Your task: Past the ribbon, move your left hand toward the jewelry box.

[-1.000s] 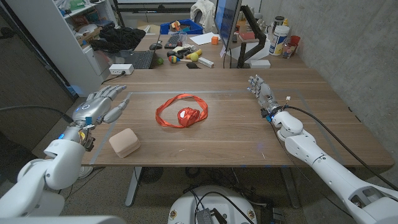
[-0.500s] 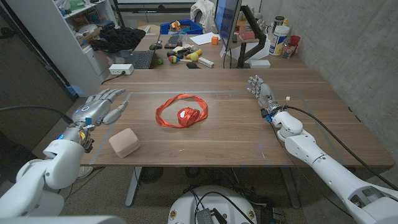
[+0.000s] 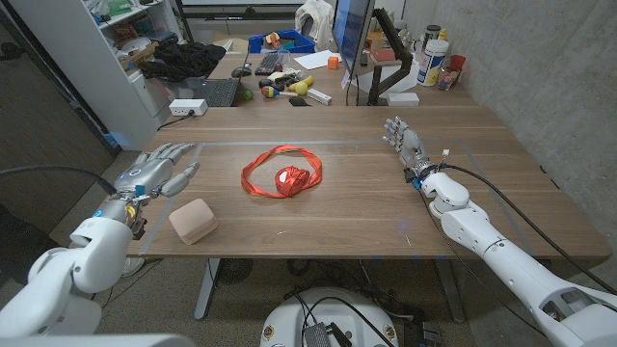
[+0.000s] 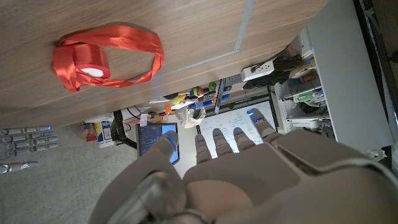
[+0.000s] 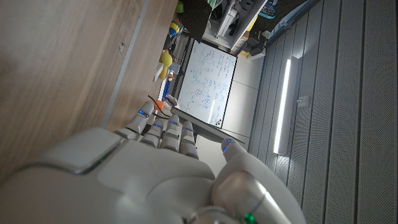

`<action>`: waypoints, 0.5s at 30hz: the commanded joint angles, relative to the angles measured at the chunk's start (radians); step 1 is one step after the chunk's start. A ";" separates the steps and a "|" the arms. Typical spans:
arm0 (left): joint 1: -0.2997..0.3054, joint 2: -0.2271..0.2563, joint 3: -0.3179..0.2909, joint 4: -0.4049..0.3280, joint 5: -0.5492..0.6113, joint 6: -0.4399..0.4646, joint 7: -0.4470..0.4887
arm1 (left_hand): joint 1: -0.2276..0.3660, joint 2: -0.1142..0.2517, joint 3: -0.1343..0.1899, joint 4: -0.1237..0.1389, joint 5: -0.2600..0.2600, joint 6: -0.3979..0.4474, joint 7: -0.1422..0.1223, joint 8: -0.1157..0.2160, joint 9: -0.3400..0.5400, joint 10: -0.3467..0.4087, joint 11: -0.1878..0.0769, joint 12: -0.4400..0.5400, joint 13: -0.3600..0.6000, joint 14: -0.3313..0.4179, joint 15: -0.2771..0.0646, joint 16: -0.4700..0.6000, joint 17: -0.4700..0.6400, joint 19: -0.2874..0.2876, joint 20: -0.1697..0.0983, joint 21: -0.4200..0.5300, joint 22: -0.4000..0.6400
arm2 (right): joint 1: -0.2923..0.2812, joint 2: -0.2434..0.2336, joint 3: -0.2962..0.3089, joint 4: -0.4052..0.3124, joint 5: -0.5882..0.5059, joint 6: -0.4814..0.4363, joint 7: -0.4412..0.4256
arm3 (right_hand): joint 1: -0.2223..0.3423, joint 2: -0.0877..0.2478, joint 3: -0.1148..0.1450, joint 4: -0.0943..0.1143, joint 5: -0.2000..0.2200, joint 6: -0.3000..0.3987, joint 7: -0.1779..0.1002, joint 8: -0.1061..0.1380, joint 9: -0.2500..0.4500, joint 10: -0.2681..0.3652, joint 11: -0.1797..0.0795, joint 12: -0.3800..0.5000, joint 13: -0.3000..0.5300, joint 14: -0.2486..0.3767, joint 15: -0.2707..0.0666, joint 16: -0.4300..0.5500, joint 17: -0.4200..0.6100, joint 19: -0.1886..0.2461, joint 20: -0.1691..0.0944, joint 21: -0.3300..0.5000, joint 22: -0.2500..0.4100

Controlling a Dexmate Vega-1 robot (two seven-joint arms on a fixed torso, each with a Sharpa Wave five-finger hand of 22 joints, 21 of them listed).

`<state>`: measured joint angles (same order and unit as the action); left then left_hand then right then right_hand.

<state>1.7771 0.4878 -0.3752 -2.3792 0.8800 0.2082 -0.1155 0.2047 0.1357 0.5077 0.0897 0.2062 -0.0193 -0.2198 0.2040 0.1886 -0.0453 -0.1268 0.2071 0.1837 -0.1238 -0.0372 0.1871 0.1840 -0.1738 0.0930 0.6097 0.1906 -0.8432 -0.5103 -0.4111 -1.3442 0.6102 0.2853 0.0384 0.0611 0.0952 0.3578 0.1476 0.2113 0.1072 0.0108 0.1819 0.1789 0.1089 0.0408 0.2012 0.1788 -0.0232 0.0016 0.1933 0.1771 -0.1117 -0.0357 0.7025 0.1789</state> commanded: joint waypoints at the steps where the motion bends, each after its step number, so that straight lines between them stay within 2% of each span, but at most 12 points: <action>1: -0.002 0.019 0.015 0.007 -0.005 0.021 -0.021 | 0.003 -0.005 0.002 0.005 -0.004 0.004 -0.002 -0.002 0.002 -0.002 0.005 -0.001 0.005 -0.007 -0.009 0.003 0.003 -0.093 0.000 -0.007 0.004 | 0.005 0.001 -0.001 0.009 0.001 0.002 0.006 | -0.010 0.053 0.004 0.005 0.004 0.006 0.005 0.006 0.003 0.007 -0.005 0.006 0.003 -0.005 -0.002 -0.004 0.002 0.002 -0.041 -0.004 0.004; 15: -0.009 0.049 0.031 0.013 -0.008 0.049 -0.058 | 0.002 -0.007 0.003 0.008 -0.006 0.007 -0.002 -0.001 0.002 -0.003 0.007 -0.002 0.005 -0.008 -0.008 0.003 0.003 -0.094 0.000 -0.008 0.004 | 0.010 0.006 -0.003 0.023 0.000 0.004 0.010 | -0.011 0.053 0.004 0.006 0.004 0.006 0.005 0.006 0.003 0.007 -0.006 0.005 0.004 -0.005 -0.001 -0.004 0.003 0.003 -0.041 -0.006 0.004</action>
<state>1.7719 0.5161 -0.3547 -2.3707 0.8748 0.2363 -0.1492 0.2047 0.1358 0.5076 0.0897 0.2062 -0.0193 -0.2197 0.2040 0.1885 -0.0454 -0.1268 0.2071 0.1837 -0.1237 -0.0373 0.1871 0.1839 -0.1737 0.0929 0.6027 0.1932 -0.8365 -0.5068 -0.4130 -1.3288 0.6101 0.2866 0.0465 0.0611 0.0952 0.3578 0.1476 0.2113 0.1072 0.0108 0.1819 0.1789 0.1089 0.0408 0.2012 0.1788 -0.0232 0.0016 0.1933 0.1771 -0.1117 -0.0357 0.6987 0.1789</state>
